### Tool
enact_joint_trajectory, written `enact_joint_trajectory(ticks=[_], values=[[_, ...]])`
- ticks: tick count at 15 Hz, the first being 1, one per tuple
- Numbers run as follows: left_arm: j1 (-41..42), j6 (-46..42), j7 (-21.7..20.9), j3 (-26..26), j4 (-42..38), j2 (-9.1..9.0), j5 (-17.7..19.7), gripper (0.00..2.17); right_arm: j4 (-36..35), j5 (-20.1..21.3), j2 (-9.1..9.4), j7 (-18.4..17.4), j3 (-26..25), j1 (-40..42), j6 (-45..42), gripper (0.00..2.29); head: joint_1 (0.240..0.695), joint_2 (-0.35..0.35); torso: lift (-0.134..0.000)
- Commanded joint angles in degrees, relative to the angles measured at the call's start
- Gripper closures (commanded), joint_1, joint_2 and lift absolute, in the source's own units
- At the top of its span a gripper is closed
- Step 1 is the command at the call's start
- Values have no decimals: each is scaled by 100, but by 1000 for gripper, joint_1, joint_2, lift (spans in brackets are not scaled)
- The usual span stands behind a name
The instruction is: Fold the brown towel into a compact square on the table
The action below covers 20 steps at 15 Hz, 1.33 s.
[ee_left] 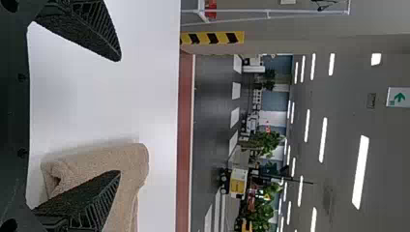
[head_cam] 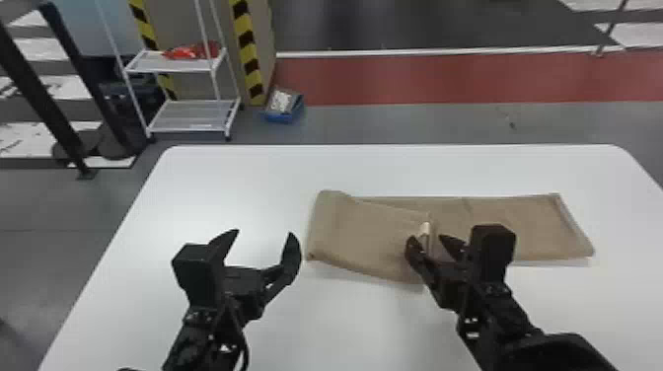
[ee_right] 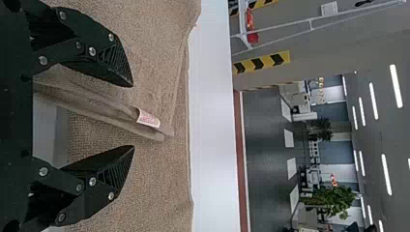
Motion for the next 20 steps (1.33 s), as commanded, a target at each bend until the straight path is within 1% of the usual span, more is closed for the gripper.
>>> enact_joint_trajectory(ticks=[1,8,11,14,16,20], values=[[-1,1,-3,18,10,0,0,39,20,-1,8,0,2,-15,33,623,695,68,-112],[7,1,-3,18,63,0,0,39,-16,-10,0,-8,2,12,191,684,695,72,-112],[43,1,-3,18,54,0,0,39,-288,-19,0,-8,-7,196,191,684,695,72,-112],[78,1,-3,-8,28,0,0,39,-288,-10,0,-8,-7,144,473,684,695,73,-112],[95,18,-3,1,10,0,0,39,-288,-10,0,-8,-7,135,508,917,695,71,-112],[122,18,-3,10,2,0,0,39,-385,-1,0,-61,55,170,420,920,695,73,-112]])
